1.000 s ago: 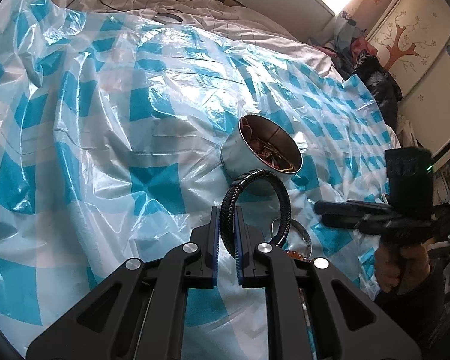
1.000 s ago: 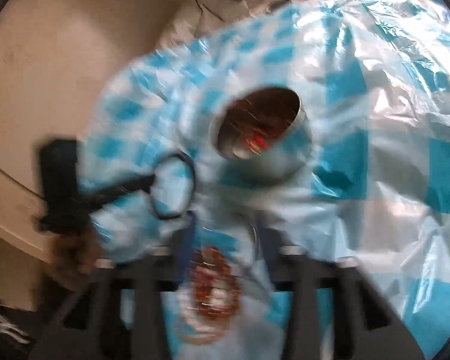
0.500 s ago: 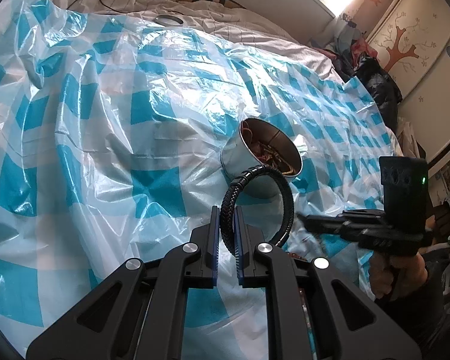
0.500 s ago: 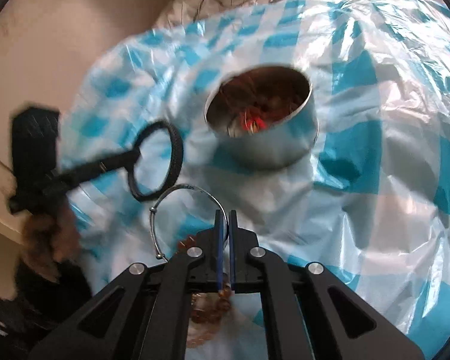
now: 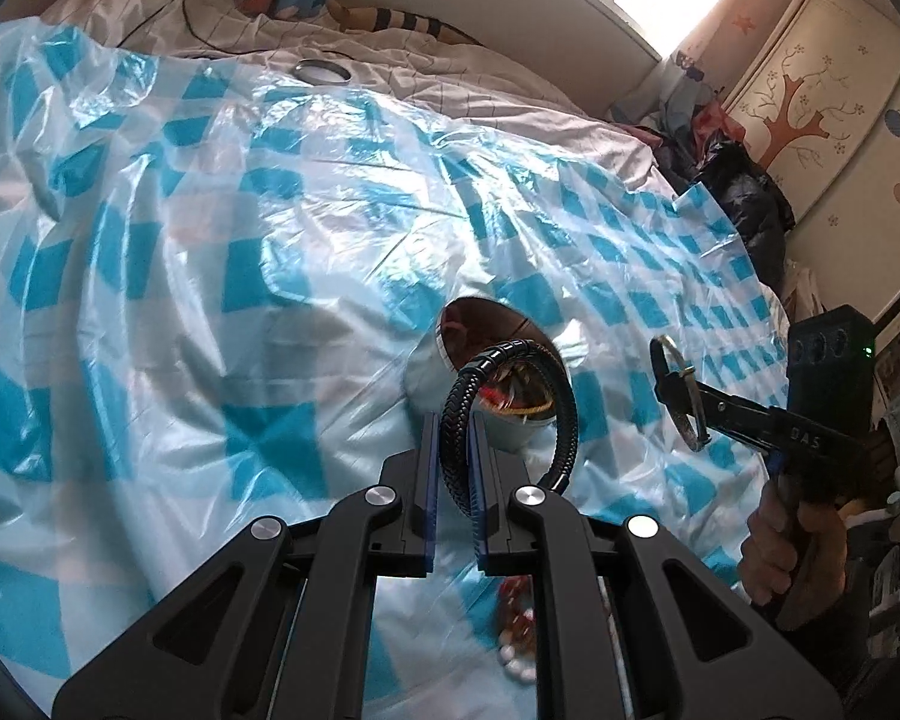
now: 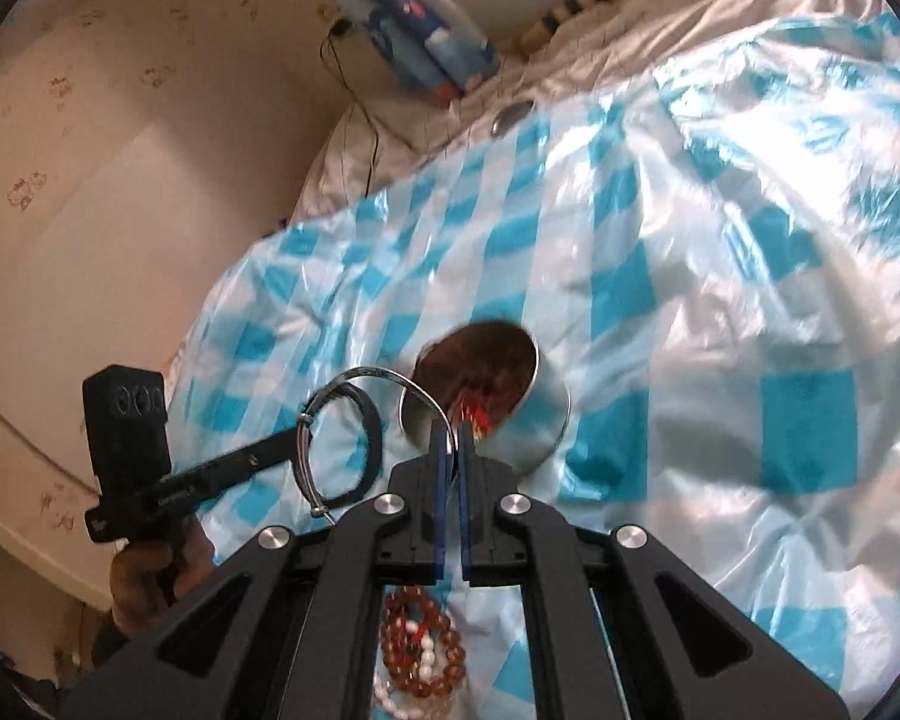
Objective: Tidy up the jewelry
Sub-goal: 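Carry both held bracelets over the silver tin and open both tools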
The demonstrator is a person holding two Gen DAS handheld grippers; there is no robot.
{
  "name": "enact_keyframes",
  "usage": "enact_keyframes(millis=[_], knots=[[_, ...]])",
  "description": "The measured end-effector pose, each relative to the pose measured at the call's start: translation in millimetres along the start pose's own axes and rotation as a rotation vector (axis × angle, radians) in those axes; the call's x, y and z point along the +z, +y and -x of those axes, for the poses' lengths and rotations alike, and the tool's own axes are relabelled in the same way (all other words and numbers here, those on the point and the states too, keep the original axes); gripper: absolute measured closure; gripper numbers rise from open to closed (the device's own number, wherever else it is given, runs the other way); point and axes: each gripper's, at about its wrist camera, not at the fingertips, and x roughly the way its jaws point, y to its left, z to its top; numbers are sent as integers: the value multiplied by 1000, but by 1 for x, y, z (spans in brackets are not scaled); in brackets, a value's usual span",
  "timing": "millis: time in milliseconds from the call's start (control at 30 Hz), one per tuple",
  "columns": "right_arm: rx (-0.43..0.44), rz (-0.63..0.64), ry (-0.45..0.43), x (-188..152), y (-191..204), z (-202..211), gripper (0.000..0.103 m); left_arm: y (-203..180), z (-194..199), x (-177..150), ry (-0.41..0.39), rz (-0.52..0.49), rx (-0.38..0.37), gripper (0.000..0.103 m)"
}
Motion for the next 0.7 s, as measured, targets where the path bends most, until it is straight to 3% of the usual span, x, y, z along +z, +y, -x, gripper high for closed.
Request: enact_keyframes(millis=[467, 700], knots=[[-2, -56, -47, 13, -10, -12, 99, -23, -37, 26, -44, 37, -21, 95], [-50, -47, -58, 20, -16, -20, 99, -21, -58, 30, 3, 12, 55, 92]])
